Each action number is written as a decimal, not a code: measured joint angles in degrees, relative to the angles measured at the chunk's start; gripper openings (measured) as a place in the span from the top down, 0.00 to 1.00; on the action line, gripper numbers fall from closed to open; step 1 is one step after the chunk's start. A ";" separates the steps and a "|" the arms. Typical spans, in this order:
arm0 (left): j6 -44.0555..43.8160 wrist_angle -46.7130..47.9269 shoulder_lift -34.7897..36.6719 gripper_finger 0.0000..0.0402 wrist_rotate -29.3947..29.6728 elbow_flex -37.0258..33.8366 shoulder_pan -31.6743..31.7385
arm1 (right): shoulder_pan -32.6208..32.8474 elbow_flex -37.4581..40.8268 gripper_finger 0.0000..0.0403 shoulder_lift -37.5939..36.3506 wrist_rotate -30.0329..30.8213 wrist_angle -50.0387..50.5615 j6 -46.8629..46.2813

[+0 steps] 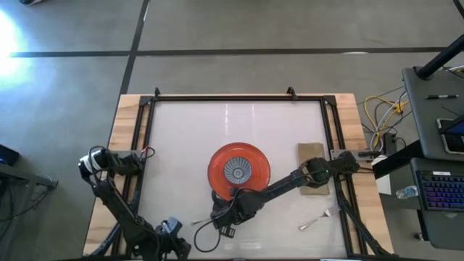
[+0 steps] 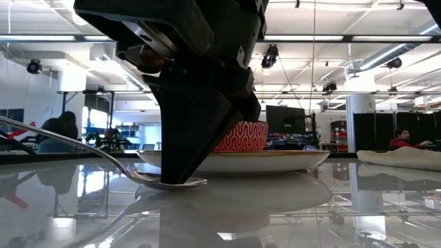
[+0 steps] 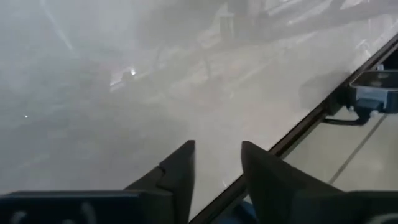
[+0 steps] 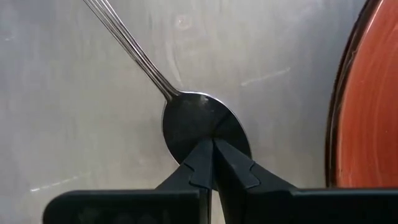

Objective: Set table place
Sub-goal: Put the spoon into the blue bowl

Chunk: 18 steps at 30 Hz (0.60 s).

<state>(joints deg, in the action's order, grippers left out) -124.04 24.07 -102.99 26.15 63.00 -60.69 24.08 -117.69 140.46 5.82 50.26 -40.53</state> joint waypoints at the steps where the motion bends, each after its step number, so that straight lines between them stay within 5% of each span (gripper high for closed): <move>1: -0.19 0.33 0.28 0.69 0.00 0.00 0.00 | 0.00 0.00 0.98 0.00 0.00 0.00 0.00; 11: -1.34 8.66 9.37 0.65 4.49 -3.04 2.20 | 0.00 0.00 0.98 -0.01 -0.20 0.00 -0.02; 18: -1.43 2.68 15.22 0.65 6.03 -11.58 6.06 | 0.00 0.00 0.98 0.00 -0.19 0.00 -0.01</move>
<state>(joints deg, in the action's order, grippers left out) -125.47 26.75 -87.76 32.18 51.43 -54.63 24.08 -117.69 140.46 5.63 50.26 -40.54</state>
